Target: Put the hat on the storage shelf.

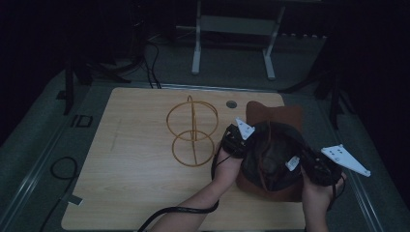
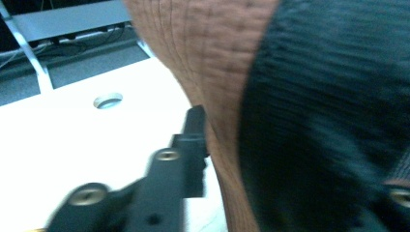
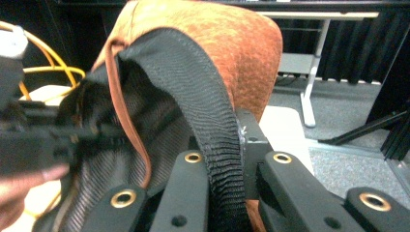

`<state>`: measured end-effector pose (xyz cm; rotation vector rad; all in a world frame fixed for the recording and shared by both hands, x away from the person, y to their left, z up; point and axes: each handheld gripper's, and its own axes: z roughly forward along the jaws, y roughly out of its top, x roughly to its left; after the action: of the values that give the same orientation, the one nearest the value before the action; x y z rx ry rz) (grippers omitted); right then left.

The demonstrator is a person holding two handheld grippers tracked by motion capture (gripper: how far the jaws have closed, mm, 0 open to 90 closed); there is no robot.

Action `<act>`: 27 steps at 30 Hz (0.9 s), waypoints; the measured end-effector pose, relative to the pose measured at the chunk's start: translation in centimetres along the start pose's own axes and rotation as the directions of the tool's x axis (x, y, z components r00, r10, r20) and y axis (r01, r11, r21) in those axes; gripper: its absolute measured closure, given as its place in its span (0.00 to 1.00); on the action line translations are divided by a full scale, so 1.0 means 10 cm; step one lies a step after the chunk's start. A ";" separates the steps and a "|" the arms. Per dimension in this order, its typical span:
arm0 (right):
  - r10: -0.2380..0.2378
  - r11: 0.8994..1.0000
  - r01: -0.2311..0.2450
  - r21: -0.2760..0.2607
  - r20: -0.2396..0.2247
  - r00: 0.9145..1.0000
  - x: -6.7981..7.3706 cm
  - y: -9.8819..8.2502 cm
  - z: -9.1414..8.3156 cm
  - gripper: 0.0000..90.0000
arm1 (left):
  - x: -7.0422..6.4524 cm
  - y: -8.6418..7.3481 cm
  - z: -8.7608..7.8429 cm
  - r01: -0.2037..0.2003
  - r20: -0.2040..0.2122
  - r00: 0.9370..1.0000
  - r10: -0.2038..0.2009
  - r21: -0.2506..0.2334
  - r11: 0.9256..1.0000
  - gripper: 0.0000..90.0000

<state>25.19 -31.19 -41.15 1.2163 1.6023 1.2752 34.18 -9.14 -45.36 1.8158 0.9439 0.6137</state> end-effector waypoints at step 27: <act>-0.062 0.995 0.077 0.065 -0.216 0.974 -0.05 -0.14 -0.60 0.58 | 0.03 0.33 -0.42 -0.095 0.060 0.993 0.103 -0.117 0.989 0.98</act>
<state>19.41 -33.34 -41.16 1.0852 1.8433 1.3501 32.30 -7.52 -40.63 1.7774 0.7630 0.6525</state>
